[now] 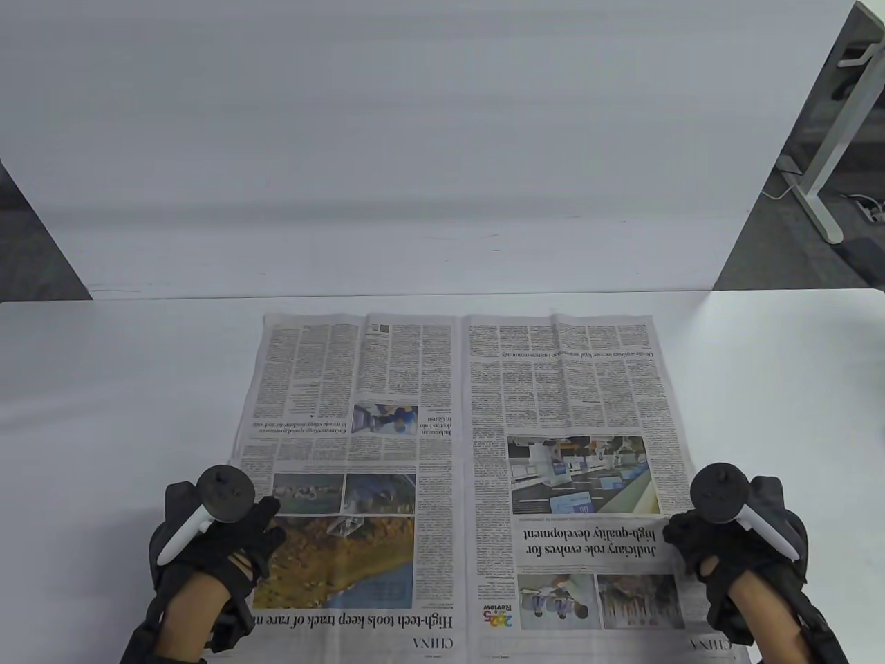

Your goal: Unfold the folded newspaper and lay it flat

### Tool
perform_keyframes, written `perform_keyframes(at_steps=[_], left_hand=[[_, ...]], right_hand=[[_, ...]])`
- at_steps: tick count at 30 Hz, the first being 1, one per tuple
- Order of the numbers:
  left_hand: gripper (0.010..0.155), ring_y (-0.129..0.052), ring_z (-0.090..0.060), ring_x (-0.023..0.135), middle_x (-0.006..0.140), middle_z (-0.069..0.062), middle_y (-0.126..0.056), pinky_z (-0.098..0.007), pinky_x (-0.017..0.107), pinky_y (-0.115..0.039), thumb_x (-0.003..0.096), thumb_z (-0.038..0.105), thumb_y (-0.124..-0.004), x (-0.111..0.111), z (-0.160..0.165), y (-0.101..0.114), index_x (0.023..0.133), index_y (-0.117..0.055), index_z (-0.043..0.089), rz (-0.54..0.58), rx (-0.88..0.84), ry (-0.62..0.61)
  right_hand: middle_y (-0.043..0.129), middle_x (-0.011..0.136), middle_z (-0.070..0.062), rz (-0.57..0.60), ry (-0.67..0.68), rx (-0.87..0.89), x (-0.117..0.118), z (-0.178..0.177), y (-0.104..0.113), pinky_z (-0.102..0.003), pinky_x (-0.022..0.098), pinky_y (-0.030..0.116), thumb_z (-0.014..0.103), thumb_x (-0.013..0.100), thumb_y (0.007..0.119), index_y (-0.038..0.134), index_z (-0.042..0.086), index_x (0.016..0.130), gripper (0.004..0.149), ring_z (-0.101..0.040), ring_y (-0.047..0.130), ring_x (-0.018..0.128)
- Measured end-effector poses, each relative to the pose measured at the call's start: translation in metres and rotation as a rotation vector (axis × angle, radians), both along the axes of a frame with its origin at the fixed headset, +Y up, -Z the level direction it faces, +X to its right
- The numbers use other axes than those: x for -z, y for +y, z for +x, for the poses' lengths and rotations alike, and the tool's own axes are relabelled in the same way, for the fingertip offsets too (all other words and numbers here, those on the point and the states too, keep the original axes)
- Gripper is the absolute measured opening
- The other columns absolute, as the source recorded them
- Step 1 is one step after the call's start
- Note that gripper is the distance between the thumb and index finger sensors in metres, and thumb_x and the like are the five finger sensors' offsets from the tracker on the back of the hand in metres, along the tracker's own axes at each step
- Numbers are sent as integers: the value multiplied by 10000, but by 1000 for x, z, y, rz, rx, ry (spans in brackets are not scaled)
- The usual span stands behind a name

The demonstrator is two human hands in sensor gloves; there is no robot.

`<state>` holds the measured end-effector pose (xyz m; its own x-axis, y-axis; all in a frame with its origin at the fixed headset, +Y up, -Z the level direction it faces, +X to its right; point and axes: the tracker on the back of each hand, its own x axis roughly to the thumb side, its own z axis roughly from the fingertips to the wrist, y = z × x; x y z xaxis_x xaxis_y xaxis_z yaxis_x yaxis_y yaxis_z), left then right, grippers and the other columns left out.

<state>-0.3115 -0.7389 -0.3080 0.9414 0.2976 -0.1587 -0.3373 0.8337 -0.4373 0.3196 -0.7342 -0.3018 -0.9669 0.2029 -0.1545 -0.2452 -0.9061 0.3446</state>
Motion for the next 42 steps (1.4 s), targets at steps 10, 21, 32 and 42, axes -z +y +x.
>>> perform_keyframes(at_steps=[10,21,32,42], left_hand=[[593,-743,-562,899,1021,-261,-710,-660,640,-595,475,375,-735,14,14,27,1016,-655,146,12,2,22],[639,-459,-568,1019,1130,-211,-439,-691,697,-459,480,435,-700,56,174,38,1063,-530,235,85,73,-211],[692,-270,-554,1035,1144,-177,-249,-708,708,-397,484,454,-681,53,228,-15,1080,-376,277,76,121,-351],[699,-142,-552,1013,1136,-136,-145,-704,710,-311,489,463,-675,51,215,-34,1071,-315,323,37,126,-339]], right_hand=[[904,894,-295,4,-17,13,12,-14,26,-758,586,493,415,447,817,900,39,835,547,-600,713,866],[538,1138,-216,106,151,-3,48,-190,37,-772,640,384,297,464,735,653,138,1014,578,-595,432,996],[396,1166,-141,138,289,-4,46,-241,-25,-780,640,364,366,461,743,524,225,1047,642,-572,335,1013],[292,1161,-147,65,273,37,45,-230,-40,-800,607,349,406,468,726,442,272,1052,663,-548,247,1010]])
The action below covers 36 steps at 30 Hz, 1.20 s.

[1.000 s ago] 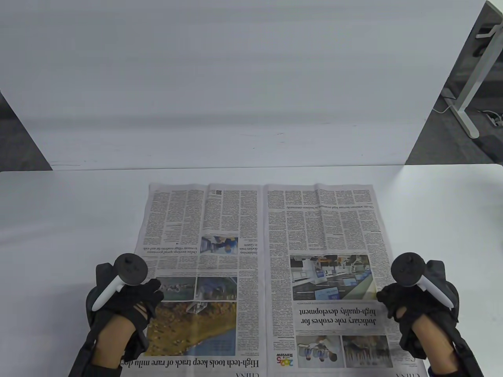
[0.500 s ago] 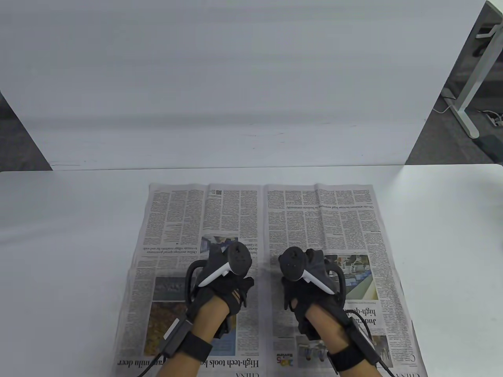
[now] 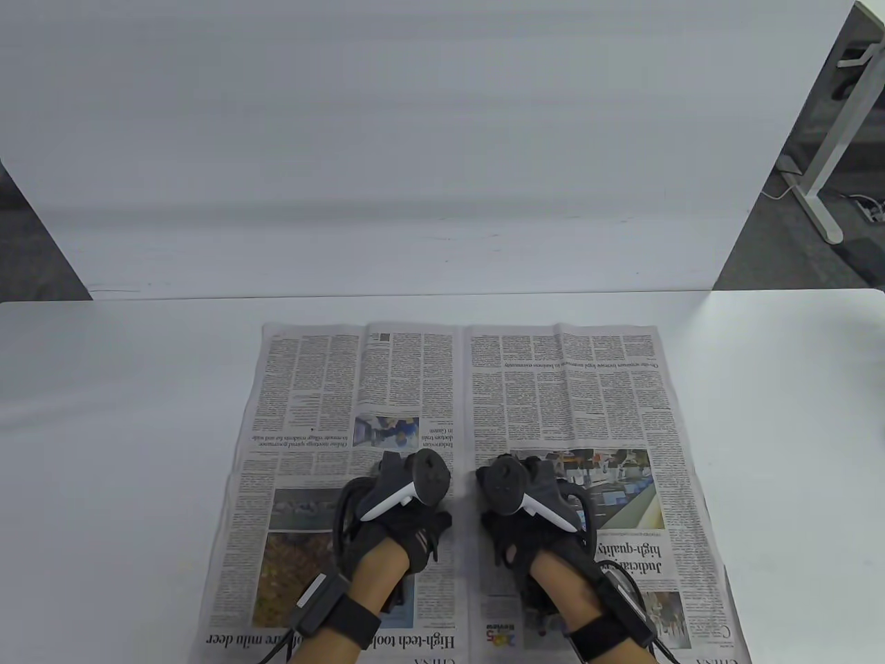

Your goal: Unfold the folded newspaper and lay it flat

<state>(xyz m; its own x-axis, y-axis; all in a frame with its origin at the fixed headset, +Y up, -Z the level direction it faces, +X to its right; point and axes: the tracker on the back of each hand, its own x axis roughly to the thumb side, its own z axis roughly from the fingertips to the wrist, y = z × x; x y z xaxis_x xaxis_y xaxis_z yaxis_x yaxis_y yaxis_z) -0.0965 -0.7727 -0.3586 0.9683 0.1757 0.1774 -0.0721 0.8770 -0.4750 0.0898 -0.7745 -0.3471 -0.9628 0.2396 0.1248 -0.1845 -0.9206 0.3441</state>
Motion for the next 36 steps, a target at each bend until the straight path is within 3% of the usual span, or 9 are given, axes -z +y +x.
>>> perform_keyframes(at_steps=[15,36], left_hand=[[712,-45,-528,993,1128,-87,-82,-668,708,-210,483,492,-661,1,-41,-10,1061,-266,360,16,-42,94],[727,40,-481,992,1120,-53,-30,-662,702,-106,484,502,-655,12,-119,-14,1059,-235,358,-4,-105,381]], right_hand=[[245,1161,-125,-20,-141,25,3,53,-4,-790,606,291,427,471,701,404,274,1056,673,-512,189,1015],[116,1153,-80,-87,-426,95,10,144,-10,-687,643,154,492,496,658,292,285,1067,708,-445,45,1006]])
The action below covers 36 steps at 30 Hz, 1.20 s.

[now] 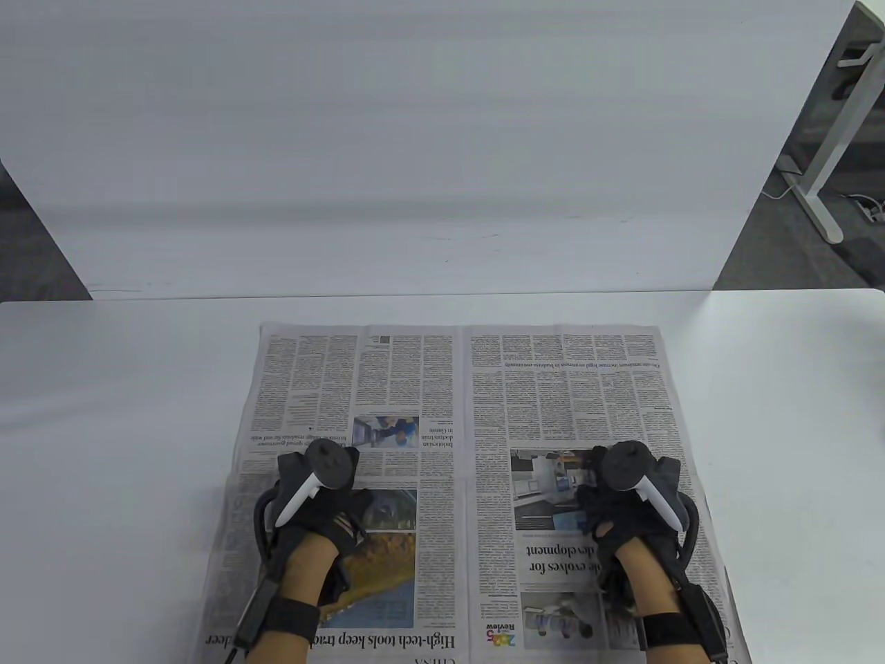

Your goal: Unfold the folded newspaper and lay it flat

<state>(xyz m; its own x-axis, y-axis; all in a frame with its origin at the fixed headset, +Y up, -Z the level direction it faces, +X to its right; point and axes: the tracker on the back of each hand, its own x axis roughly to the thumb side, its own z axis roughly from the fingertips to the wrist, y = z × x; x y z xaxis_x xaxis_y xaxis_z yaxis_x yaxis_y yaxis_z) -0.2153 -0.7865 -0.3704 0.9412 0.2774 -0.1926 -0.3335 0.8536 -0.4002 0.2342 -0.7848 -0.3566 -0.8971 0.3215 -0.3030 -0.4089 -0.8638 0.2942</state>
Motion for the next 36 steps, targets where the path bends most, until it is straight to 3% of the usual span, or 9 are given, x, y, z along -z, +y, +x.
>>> perform_keyframes(at_steps=[27,31,34,36], left_hand=[[737,93,-467,984,1114,-51,31,-638,704,-63,502,528,-624,-7,-70,-3,1062,-176,357,-22,-16,345],[729,73,-492,993,1118,-73,17,-669,710,-86,500,516,-616,-6,-68,-1,1063,-184,349,-17,17,334],[694,-15,-528,1011,1124,-101,-33,-687,725,-176,493,473,-599,-6,-59,7,1066,-234,335,52,79,319],[689,-46,-537,1022,1128,-115,-46,-692,733,-217,492,449,-594,-5,-47,17,1065,-230,336,121,86,285]], right_hand=[[94,1147,-89,0,-225,36,-6,59,-1,-616,669,140,486,504,665,284,278,1069,712,-423,27,1001],[141,1151,-126,34,-188,7,-5,55,3,-666,656,180,473,493,685,326,242,1070,717,-480,52,986],[231,1151,-149,136,-136,-9,-3,44,14,-651,651,213,466,468,714,418,226,1062,705,-476,123,993],[247,1153,-153,124,-75,3,-1,32,24,-641,654,214,463,472,715,458,216,1062,690,-473,139,997]])
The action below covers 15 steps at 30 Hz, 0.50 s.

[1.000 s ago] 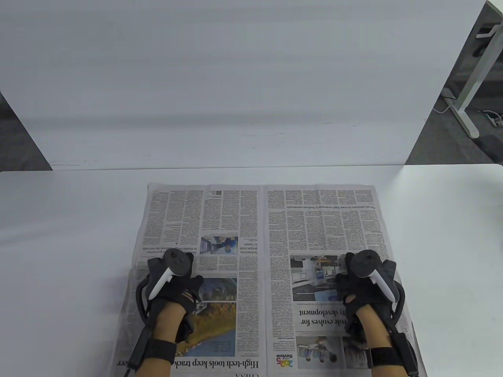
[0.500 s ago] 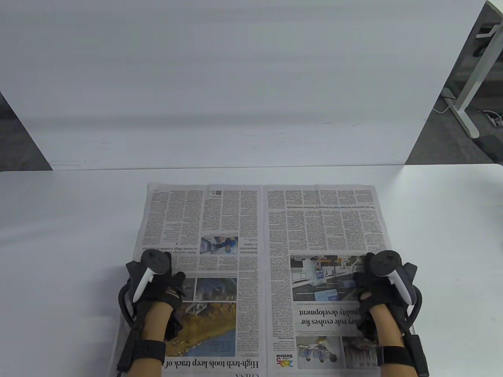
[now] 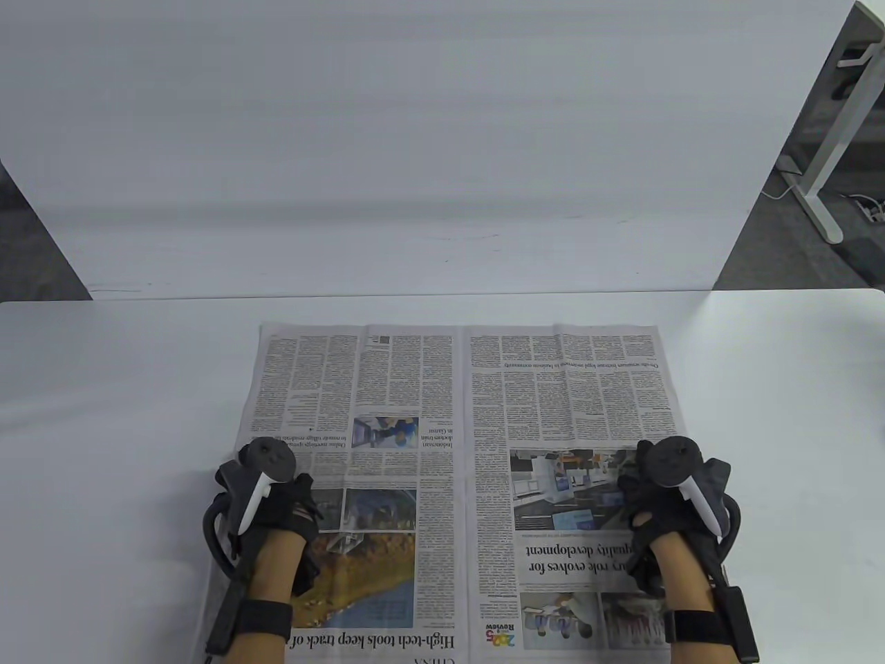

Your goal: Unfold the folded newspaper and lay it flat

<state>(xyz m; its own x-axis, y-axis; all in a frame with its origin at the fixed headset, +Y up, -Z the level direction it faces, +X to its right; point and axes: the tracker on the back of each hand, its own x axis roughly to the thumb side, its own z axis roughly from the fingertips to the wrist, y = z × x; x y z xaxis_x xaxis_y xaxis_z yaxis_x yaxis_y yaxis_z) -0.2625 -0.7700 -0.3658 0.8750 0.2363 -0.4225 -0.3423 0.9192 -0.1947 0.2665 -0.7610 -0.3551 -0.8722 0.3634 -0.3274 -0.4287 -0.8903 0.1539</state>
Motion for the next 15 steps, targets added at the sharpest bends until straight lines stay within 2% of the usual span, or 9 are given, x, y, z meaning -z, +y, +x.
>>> perform_keyframes(at_steps=[5,9,10,11,15], left_hand=[[668,-108,-536,1039,1147,-107,-123,-698,736,-245,489,425,-613,3,30,5,1072,-300,329,-17,-41,-190],[664,-214,-563,1045,1153,-136,-199,-702,728,-300,485,434,-623,3,42,4,1074,-340,314,-58,-7,-232],[663,-257,-570,1044,1154,-173,-268,-702,723,-324,483,438,-624,3,42,4,1076,-360,304,-62,-8,-236],[656,-238,-570,1039,1150,-181,-273,-703,721,-323,483,439,-627,3,42,4,1077,-387,296,-76,-20,-238],[660,-323,-596,1029,1145,-199,-362,-703,712,-372,481,446,-641,0,42,11,1077,-415,277,-67,-12,-223]], right_hand=[[280,1161,-137,-20,124,-5,0,-27,4,-650,655,216,456,472,720,493,215,1060,674,-467,162,1007],[321,1161,-133,-62,169,34,2,-35,-5,-665,651,217,451,471,722,514,214,1053,662,-481,197,1012],[359,1157,-144,-65,170,38,2,-35,-6,-670,647,222,449,469,725,524,208,1050,660,-490,226,1012],[353,1153,-144,-71,175,39,3,-34,-7,-680,639,226,448,469,724,524,206,1048,659,-501,237,1008],[443,1146,-173,-56,158,48,1,-33,0,-702,628,244,447,468,727,580,179,1038,647,-545,300,998]])
